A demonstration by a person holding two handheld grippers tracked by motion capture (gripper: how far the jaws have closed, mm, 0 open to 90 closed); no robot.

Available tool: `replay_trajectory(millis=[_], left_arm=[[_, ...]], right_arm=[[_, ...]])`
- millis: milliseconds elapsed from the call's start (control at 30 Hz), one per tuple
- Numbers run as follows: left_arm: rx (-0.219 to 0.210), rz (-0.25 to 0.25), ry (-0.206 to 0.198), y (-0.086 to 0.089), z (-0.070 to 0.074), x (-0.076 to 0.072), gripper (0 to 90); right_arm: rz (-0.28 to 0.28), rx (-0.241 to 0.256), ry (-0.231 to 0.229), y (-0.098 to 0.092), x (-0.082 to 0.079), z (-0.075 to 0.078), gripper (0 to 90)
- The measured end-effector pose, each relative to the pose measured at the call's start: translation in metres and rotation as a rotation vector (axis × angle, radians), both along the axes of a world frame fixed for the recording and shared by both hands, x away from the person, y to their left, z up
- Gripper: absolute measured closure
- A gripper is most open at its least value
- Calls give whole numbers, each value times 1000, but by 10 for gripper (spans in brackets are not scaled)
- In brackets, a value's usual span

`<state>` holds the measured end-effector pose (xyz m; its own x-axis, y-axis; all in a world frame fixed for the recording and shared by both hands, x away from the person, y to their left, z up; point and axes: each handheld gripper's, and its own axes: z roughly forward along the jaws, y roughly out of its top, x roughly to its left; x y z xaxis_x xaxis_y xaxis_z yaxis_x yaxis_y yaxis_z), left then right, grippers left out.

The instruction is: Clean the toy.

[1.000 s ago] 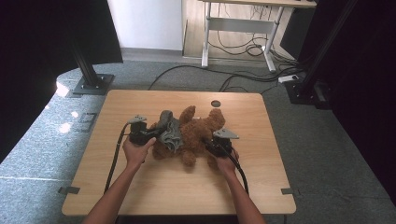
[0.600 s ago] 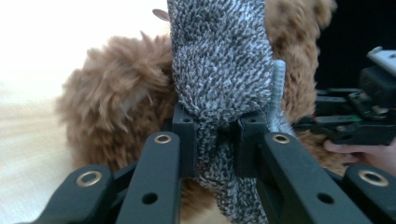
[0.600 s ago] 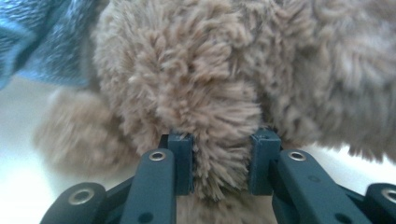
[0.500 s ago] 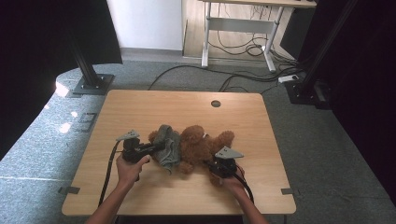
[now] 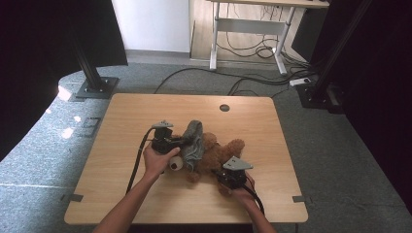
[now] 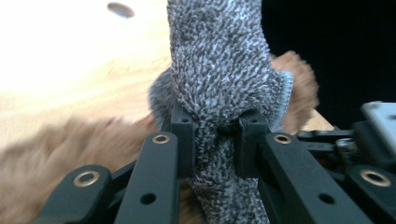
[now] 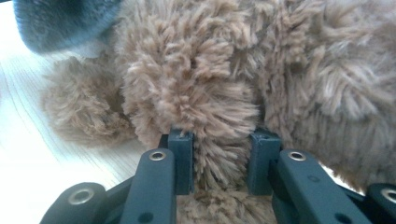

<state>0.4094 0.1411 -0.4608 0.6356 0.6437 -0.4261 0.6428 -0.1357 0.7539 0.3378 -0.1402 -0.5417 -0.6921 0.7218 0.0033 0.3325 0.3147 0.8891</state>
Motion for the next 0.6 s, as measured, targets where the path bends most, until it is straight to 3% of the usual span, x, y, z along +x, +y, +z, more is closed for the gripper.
replay_trajectory(millis=[133, 333, 467, 600], left_arm=[[-28, 19, 17, 19, -15, -1, 744], [13, 72, -26, 52, -3, -10, 749], [20, 116, -13, 75, -2, -11, 746], [10, 120, -1, 77, -13, -12, 747]], right_arm=[[7, 3, 1, -1, 0, 0, 682], [6, -2, 4, -1, -4, 0, 702], [5, 4, 5, -2, -5, 0, 701], [4, 30, 17, -3, -4, -1, 645]])
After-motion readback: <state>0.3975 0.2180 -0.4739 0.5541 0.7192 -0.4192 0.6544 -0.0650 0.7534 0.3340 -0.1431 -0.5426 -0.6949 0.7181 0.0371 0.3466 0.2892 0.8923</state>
